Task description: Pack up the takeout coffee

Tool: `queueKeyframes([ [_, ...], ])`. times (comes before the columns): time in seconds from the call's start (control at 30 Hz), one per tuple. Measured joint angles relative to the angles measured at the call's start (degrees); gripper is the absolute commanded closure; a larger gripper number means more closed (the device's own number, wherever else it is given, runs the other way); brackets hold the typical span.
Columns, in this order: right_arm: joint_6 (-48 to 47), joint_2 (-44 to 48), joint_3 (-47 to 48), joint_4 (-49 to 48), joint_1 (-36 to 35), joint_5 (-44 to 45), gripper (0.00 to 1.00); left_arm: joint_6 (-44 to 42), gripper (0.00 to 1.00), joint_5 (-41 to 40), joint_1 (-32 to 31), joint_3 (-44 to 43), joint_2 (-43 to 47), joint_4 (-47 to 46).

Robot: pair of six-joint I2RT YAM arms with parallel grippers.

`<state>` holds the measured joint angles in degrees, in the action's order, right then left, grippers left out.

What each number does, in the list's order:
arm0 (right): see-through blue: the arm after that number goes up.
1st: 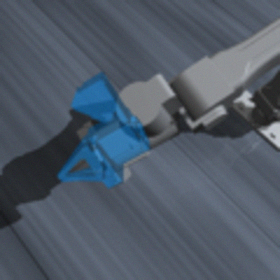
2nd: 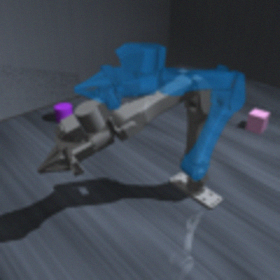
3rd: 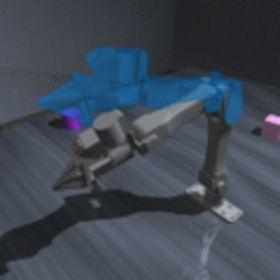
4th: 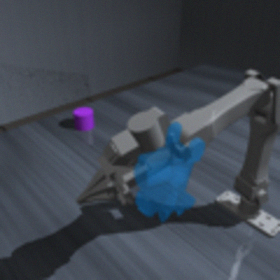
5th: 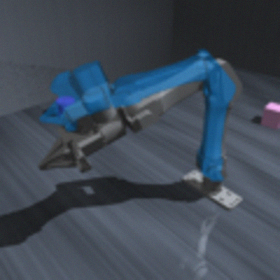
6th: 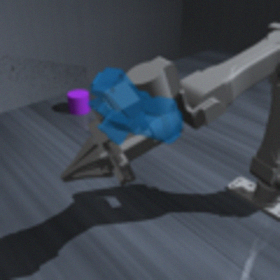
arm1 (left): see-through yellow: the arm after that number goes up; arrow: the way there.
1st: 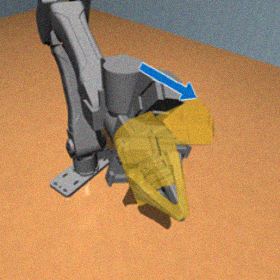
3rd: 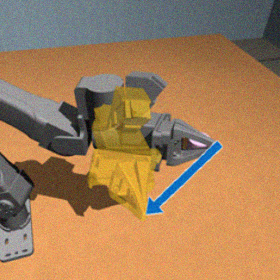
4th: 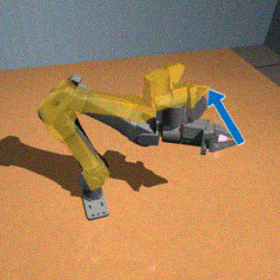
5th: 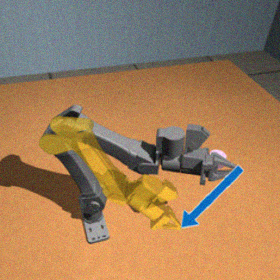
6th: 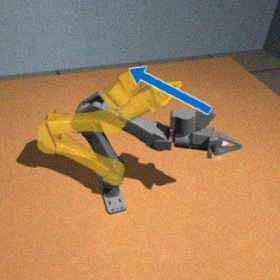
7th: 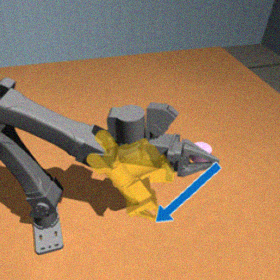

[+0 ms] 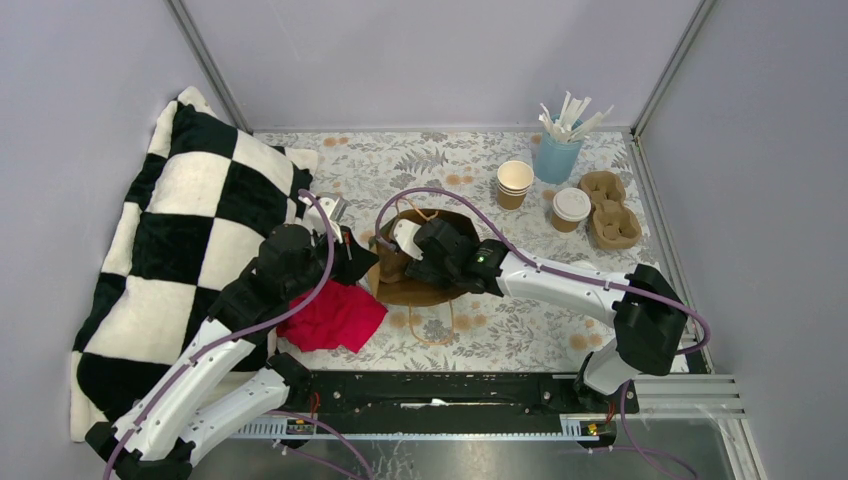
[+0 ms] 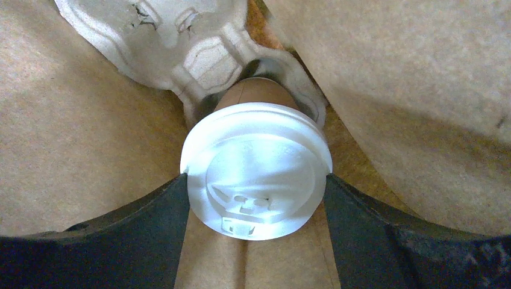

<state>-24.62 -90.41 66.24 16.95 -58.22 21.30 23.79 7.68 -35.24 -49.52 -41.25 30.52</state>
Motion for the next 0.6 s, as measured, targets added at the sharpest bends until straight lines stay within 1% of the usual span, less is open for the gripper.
queueKeyframes([
  [0.3, 0.13, 0.0, 0.0, -0.52, 0.15, 0.22, 0.3, 0.0, 1.0, -0.63, 0.0, -0.28, -0.04, 0.52],
  [0.6, 1.14, -0.81, -0.63, -6.01, 0.92, 0.72, 0.29, 0.0, 1.0, -0.66, 0.0, -0.28, 0.48, 1.99],
])
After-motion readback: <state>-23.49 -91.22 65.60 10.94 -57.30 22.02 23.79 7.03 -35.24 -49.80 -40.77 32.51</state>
